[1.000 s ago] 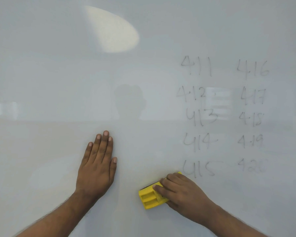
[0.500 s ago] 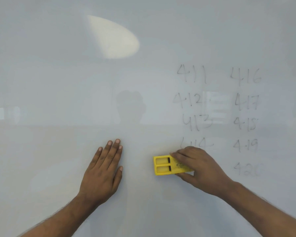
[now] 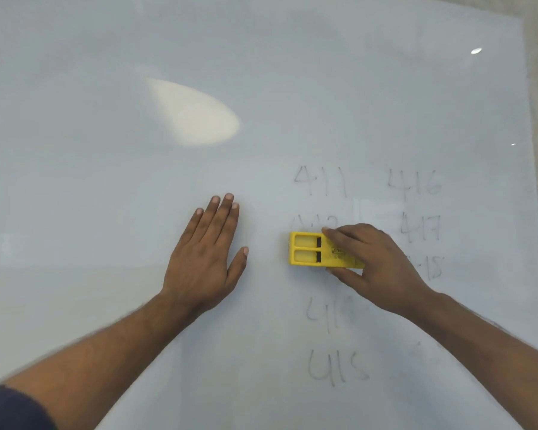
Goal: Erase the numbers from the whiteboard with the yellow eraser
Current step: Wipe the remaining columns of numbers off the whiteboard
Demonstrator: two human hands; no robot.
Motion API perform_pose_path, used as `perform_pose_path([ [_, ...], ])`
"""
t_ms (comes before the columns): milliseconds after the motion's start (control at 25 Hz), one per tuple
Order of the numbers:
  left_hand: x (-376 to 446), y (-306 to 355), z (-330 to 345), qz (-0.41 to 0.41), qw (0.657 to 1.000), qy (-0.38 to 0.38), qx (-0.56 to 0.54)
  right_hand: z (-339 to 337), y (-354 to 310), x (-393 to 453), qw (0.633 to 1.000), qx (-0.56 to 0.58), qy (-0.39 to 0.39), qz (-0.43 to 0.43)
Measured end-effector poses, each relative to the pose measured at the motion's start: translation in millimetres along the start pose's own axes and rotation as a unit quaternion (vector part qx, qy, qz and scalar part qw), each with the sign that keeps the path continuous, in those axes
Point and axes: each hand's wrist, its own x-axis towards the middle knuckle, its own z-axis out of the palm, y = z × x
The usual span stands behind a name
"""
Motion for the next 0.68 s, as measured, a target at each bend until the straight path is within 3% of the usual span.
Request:
perform_pose_path([
  [480,108.5,11.8,-3.1,-0.029,0.999,0.037,0.014,-44.5,61.5,100.2,0.996,-0.056,0.065,0.031],
  [680,120.9,16.6,8.9,-0.023,0.999,0.03,0.022,-39.9,62.8,132.2,0.998,-0.038,0.04,0.008],
])
